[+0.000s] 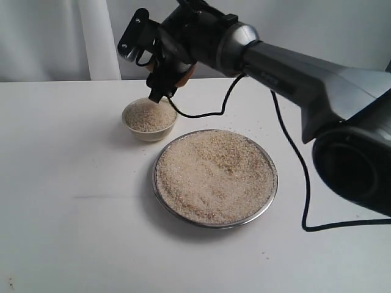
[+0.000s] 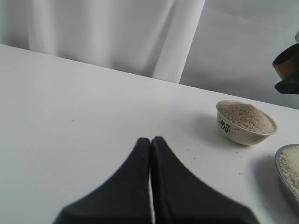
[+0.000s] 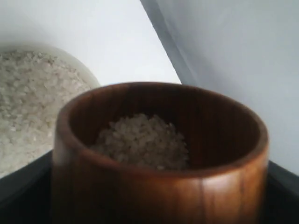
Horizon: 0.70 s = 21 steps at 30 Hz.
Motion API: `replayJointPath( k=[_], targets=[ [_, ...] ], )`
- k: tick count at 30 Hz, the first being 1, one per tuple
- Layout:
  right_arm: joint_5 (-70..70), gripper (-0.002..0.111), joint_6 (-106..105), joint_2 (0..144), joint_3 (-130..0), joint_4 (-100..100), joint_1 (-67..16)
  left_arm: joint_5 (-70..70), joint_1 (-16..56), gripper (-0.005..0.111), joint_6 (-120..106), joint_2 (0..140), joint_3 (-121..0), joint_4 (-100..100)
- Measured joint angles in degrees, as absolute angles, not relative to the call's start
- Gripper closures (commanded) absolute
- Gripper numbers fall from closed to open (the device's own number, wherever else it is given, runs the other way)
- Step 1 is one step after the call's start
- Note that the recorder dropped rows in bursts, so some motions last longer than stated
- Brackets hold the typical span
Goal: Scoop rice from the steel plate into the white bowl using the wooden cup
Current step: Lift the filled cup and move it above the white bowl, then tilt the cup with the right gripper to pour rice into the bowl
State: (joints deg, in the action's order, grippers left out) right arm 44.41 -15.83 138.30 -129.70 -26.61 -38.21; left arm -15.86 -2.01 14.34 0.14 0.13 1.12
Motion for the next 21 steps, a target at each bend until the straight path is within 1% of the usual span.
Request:
replayJointPath(
  k=[10, 21],
  targets=[
    [49.28, 0.108, -17.49, 141.81, -132.13, -38.26, -41.26, -15.86, -2.01, 0.107, 14.34, 0.14, 0.13, 1.12],
    [50.56, 0.108, -21.92, 143.86, -132.27, -44.48, -43.05, -15.86, -2.01, 0.107, 14.34, 0.14, 0.13, 1.12]
  ],
)
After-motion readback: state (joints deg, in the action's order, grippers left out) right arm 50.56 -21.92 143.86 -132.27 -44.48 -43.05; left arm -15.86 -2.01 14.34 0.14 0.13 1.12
